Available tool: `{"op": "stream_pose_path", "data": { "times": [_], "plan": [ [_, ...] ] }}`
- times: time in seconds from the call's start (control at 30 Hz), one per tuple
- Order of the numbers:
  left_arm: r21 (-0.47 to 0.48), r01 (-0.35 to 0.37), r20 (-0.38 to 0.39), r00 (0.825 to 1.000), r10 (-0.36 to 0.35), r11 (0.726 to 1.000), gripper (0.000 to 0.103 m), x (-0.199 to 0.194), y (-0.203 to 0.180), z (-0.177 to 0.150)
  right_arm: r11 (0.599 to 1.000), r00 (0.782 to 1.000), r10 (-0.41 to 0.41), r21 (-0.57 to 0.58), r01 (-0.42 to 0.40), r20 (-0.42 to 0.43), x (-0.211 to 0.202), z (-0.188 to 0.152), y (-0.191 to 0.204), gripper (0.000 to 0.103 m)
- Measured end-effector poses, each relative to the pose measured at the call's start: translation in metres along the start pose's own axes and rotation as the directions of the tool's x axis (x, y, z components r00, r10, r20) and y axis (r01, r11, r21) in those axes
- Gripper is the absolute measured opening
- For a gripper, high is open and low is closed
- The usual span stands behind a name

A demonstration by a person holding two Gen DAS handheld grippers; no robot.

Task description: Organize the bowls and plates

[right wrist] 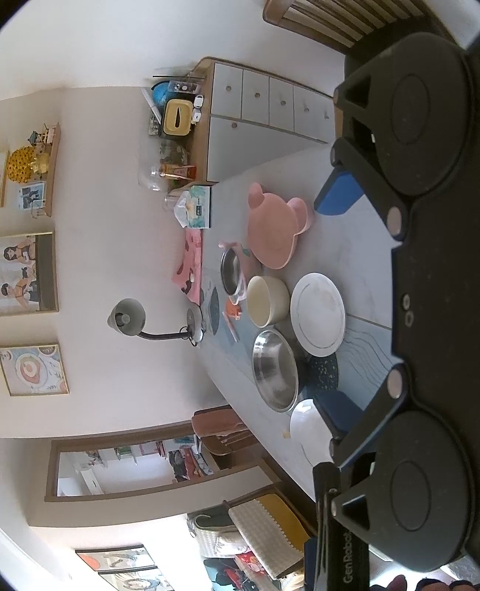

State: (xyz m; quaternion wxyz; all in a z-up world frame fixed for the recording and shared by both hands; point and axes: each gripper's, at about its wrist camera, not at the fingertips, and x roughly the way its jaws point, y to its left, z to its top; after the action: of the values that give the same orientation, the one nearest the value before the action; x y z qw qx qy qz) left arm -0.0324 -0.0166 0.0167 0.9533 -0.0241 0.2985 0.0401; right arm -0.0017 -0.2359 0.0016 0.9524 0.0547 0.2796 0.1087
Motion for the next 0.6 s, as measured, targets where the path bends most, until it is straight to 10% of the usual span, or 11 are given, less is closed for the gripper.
{"op": "stream_pose_path", "data": {
  "times": [0.6],
  "plan": [
    [-0.002,-0.004,0.048,0.999,0.004,1.0,0.103,-0.012,-0.002,0.0,1.0,0.999,0.009,-0.009,-0.009,0.03,-0.009,0.0,0.004,0.101]
  ]
}}
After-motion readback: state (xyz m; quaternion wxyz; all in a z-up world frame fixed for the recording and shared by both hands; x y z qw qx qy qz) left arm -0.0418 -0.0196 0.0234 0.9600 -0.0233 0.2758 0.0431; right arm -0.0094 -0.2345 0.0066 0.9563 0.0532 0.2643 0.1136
